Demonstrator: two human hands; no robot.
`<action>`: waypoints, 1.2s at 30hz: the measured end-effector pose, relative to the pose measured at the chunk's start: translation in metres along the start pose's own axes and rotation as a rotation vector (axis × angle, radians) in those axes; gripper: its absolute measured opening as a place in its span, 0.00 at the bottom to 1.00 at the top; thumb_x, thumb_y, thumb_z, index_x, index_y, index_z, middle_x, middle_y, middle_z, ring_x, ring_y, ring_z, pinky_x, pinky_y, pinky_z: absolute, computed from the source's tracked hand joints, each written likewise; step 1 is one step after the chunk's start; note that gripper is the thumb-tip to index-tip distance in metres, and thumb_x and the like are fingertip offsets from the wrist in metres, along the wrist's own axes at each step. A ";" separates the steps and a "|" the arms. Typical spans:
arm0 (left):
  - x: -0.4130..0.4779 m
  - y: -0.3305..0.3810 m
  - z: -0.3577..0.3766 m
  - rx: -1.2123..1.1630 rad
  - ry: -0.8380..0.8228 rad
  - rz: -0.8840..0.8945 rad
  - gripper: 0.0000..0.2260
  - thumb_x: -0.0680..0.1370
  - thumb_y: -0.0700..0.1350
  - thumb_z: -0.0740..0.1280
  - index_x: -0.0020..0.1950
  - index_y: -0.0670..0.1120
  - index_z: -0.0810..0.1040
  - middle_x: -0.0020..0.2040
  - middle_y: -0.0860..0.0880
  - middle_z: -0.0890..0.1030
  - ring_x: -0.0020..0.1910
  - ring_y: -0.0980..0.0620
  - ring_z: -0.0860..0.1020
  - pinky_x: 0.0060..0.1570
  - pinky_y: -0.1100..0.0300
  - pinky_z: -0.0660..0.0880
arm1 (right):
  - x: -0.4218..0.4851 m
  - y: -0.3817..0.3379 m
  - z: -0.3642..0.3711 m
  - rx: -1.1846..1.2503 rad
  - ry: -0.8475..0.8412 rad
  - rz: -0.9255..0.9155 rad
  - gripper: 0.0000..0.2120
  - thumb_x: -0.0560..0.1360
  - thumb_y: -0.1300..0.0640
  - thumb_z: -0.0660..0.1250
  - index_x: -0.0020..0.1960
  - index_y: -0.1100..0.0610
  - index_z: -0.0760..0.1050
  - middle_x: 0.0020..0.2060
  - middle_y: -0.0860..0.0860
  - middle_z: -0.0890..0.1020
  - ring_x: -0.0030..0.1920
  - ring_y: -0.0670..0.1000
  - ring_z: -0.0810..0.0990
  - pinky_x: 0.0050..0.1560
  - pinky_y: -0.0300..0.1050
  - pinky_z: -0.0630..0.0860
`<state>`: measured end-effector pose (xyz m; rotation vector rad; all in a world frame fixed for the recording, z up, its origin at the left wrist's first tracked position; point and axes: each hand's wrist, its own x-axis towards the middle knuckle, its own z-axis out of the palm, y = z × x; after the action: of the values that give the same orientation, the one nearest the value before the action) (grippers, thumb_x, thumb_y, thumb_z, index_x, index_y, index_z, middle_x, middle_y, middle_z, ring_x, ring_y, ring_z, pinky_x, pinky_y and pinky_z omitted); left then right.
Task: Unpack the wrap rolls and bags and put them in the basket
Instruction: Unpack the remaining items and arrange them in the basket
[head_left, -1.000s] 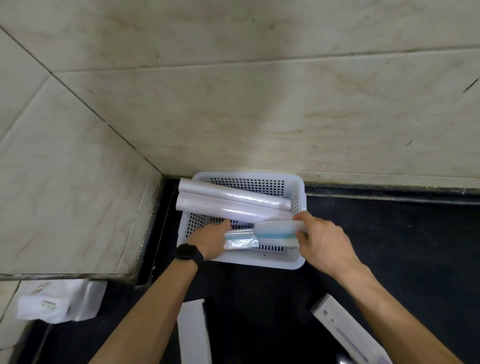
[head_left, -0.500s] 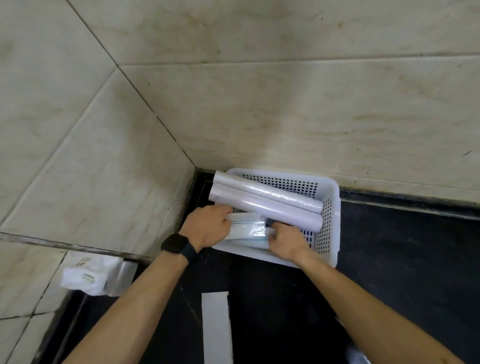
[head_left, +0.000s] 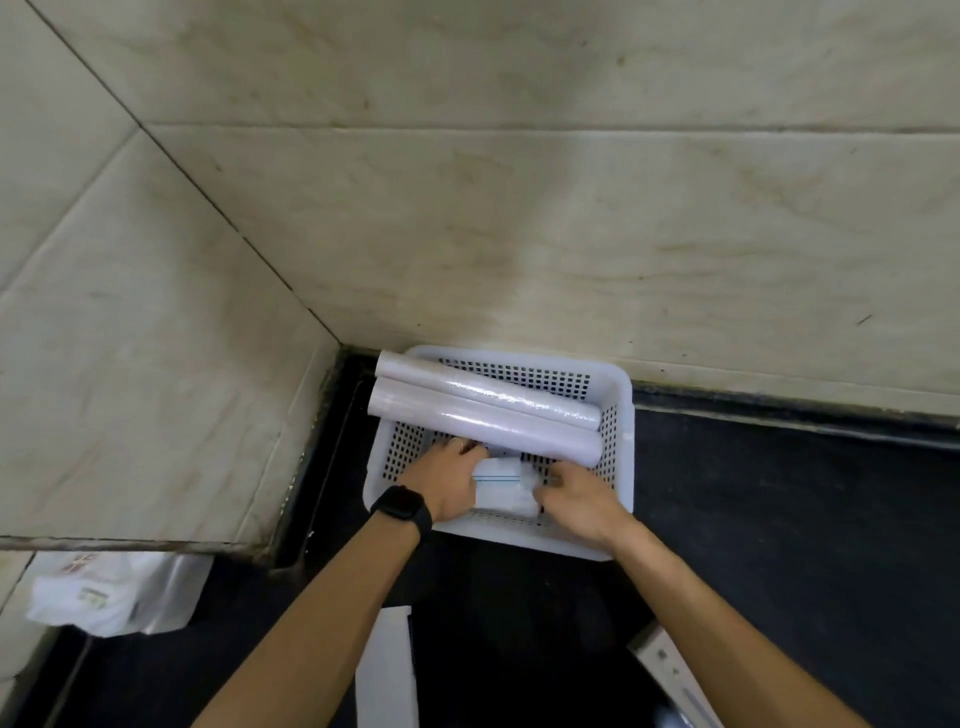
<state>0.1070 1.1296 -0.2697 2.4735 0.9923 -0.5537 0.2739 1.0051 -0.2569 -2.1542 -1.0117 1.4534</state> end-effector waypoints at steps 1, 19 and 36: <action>0.000 0.000 0.001 -0.008 -0.027 -0.006 0.21 0.78 0.41 0.58 0.71 0.51 0.69 0.69 0.45 0.71 0.62 0.42 0.71 0.56 0.47 0.74 | 0.002 -0.002 0.001 0.041 -0.016 0.021 0.14 0.78 0.56 0.60 0.60 0.58 0.75 0.54 0.54 0.81 0.55 0.54 0.79 0.59 0.52 0.76; -0.023 -0.012 -0.014 -0.209 -0.007 -0.177 0.22 0.76 0.47 0.61 0.71 0.50 0.71 0.70 0.47 0.72 0.67 0.46 0.70 0.69 0.49 0.67 | 0.002 -0.016 0.006 -0.184 0.284 -0.257 0.07 0.79 0.51 0.63 0.51 0.52 0.77 0.44 0.48 0.82 0.44 0.49 0.80 0.43 0.44 0.75; -0.006 -0.064 -0.067 -1.310 0.450 -0.522 0.28 0.81 0.46 0.65 0.79 0.49 0.59 0.68 0.46 0.73 0.58 0.46 0.77 0.57 0.51 0.78 | 0.059 -0.044 -0.053 -0.419 0.336 -0.573 0.18 0.83 0.56 0.60 0.72 0.58 0.69 0.66 0.57 0.77 0.62 0.58 0.76 0.59 0.45 0.70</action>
<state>0.0708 1.2030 -0.2252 1.1487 1.4967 0.4667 0.3192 1.0832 -0.2457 -2.0115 -1.7202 0.6333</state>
